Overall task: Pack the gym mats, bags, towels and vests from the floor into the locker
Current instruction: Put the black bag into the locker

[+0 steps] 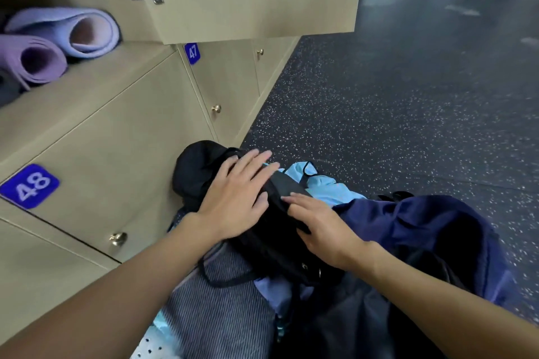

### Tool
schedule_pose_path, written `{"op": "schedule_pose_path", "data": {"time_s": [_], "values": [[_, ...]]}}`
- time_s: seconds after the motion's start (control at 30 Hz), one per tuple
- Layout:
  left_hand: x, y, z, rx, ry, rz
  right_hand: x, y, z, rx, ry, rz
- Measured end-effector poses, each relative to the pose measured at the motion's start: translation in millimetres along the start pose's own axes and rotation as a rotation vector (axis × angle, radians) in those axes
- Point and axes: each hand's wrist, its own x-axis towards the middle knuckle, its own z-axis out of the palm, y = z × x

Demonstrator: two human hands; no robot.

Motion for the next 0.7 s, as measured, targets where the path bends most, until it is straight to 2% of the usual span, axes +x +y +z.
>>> {"op": "schedule_pose_path", "data": {"time_s": [0.13,0.2,0.23,0.33,0.37,0.43,0.5,0.57,0.6,0.67,0.7], "values": [[-13,-4,7,0.023,-0.36,-0.053,-22,-7,4,-0.12,-0.116,-0.021],[-29,-6,17,0.003,-0.47,-0.119,-25,-11,1,-0.071,-0.199,0.062],[-38,-7,22,-0.002,-0.503,-0.139,-23,-13,0,-0.001,-0.192,0.141],[-60,-11,33,-0.016,-0.578,-0.2,-6,-9,3,0.138,0.004,0.363],[-64,-12,36,-0.041,-0.588,-0.222,2,-6,5,0.167,0.017,0.451],[-67,-12,37,-0.071,-0.595,-0.243,18,2,5,0.314,-0.05,0.656],[-67,-13,37,-0.075,-0.571,-0.237,31,8,4,0.464,-0.118,0.765],[-68,-13,40,-0.075,-0.47,-0.304,42,13,8,0.468,-0.195,0.774],[-69,-12,42,-0.066,-0.367,-0.358,46,14,10,0.467,-0.232,0.764],[-71,-9,43,-0.035,-0.175,-0.507,50,16,15,0.479,-0.279,0.742],[-73,-11,45,-0.044,-0.135,-0.608,53,16,17,0.477,-0.29,0.736]]}}
